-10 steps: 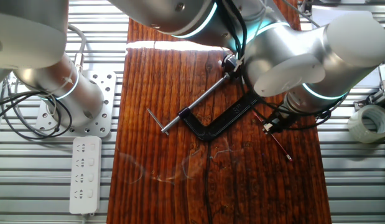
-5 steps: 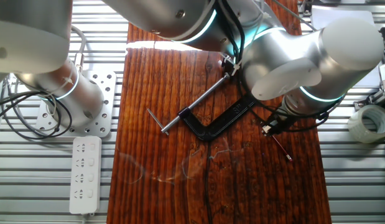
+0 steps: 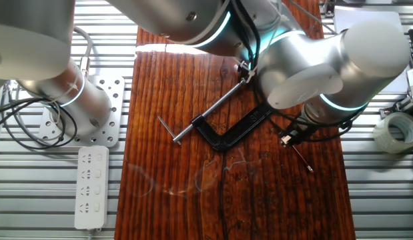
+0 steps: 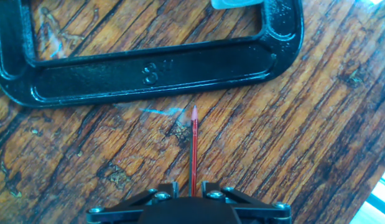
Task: Insert the pencil into the pencil sharpener
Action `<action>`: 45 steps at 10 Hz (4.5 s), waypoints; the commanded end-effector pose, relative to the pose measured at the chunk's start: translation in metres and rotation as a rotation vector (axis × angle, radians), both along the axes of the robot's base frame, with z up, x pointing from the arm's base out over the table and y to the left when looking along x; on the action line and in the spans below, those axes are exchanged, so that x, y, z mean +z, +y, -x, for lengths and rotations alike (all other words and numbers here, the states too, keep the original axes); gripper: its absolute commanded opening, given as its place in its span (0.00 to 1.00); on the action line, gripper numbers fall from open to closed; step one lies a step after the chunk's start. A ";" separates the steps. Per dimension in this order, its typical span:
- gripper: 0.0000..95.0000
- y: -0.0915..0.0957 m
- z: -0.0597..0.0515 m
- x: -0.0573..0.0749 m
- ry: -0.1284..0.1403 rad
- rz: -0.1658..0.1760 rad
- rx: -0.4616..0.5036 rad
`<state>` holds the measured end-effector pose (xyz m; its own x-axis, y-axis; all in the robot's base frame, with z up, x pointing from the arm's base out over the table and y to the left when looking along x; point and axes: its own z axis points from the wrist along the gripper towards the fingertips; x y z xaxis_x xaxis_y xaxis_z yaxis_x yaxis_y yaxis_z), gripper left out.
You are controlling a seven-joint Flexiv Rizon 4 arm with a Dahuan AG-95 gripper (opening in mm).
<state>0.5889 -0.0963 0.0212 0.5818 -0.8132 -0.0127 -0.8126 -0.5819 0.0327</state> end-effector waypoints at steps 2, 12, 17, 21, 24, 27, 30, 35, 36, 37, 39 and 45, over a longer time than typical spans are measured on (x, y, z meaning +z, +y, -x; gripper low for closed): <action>0.20 0.000 -0.001 -0.006 -0.010 -0.003 -0.004; 0.20 -0.010 0.000 -0.006 -0.025 -0.017 -0.024; 0.20 -0.010 -0.011 -0.003 -0.039 -0.015 -0.023; 0.20 -0.018 -0.009 -0.008 -0.040 -0.019 -0.029; 0.20 -0.019 -0.010 -0.009 -0.046 -0.021 -0.032; 0.20 -0.018 -0.014 -0.007 -0.048 -0.020 -0.028; 0.20 -0.018 -0.015 -0.012 -0.052 -0.023 -0.026; 0.00 -0.020 -0.014 -0.015 -0.054 -0.034 -0.017; 0.00 -0.020 -0.014 -0.014 -0.053 -0.035 -0.018; 0.00 -0.020 -0.014 -0.014 -0.052 -0.033 -0.020; 0.00 -0.021 -0.014 -0.013 -0.051 -0.040 -0.015; 0.00 -0.020 -0.024 0.016 -0.036 -0.055 -0.015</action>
<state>0.6129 -0.1146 0.0395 0.5702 -0.8202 -0.0450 -0.8215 -0.5696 -0.0265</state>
